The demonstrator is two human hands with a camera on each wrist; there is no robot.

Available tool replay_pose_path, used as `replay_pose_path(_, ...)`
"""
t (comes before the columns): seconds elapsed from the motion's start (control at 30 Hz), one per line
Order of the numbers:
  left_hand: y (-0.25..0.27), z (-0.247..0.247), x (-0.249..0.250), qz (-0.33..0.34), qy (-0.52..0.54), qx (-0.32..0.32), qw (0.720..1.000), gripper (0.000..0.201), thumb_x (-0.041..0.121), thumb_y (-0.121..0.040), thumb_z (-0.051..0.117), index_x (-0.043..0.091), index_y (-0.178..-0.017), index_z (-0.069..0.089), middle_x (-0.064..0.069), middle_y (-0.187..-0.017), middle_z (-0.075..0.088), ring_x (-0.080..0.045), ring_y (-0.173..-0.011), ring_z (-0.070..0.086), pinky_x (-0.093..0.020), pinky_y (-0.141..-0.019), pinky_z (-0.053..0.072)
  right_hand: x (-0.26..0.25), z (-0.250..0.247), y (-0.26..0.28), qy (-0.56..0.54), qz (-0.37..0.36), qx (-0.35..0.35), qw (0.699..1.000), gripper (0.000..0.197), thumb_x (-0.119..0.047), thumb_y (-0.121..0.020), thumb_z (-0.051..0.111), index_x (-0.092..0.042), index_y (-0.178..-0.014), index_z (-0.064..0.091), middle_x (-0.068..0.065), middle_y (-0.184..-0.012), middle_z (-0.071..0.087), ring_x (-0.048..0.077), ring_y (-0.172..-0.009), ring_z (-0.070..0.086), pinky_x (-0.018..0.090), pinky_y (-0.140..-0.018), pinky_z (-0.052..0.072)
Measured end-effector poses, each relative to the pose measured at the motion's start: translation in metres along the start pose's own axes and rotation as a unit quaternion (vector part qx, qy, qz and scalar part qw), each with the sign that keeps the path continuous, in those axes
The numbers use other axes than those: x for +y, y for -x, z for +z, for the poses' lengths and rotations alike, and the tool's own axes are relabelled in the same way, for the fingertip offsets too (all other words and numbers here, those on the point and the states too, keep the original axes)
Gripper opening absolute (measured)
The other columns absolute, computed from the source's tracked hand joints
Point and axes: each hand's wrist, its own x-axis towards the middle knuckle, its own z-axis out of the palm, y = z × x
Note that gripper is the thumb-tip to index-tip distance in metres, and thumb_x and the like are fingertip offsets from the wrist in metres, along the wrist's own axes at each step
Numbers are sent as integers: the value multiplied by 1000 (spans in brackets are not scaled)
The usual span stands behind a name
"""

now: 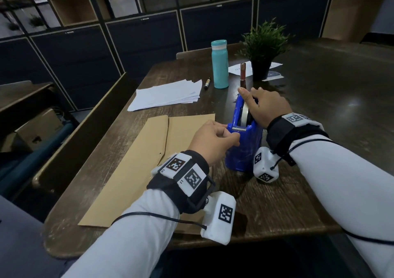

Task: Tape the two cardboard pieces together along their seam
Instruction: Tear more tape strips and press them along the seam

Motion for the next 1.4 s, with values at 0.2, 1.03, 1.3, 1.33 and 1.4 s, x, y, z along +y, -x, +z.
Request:
replay_pose_path(0.2,-1,-17,5,19,-75,-50,996,21,19,-89,62,5,-77,73,9,-96,62,0,-86,55,-19,-72,41,-2,-9,0,11,0,-48,999,94,-77,-79,5,-10,-113,61,13,-110,65,25,-90,58,33,-71,40)
replay_pose_path(1.03,28,-139,-47,92,-27,59,994,42,32,-86,34,29,-93,75,16,-138,48,2,-133,37,-37,-117,24,-152,-8,40,-278,-166,-184,928,17,-24,-90,60,-11,-98,68,-4,-96,68,8,-90,62,19,-82,47)
replay_pose_path(1.3,29,-147,-55,84,-32,61,994,41,28,-96,34,26,-94,74,15,-138,49,-3,-126,45,-31,-111,30,-168,-1,39,-235,-192,-117,946,8,-22,-89,62,-19,-82,62,-2,-86,66,12,-79,59,21,-69,45)
replay_pose_path(1.33,28,-148,-56,80,-28,62,994,41,31,-94,34,30,-92,74,17,-138,50,-4,-126,46,-32,-109,31,-170,-1,40,-213,-205,-101,950,9,-24,-89,61,-21,-81,60,-3,-87,65,12,-81,58,23,-70,45)
replay_pose_path(1.4,28,-150,-56,71,-21,74,995,38,33,-92,35,35,-87,73,15,-136,52,-8,-124,48,-35,-107,33,-173,-1,45,-150,-244,-67,956,9,-27,-91,58,-23,-84,58,-5,-91,62,12,-86,54,27,-74,44)
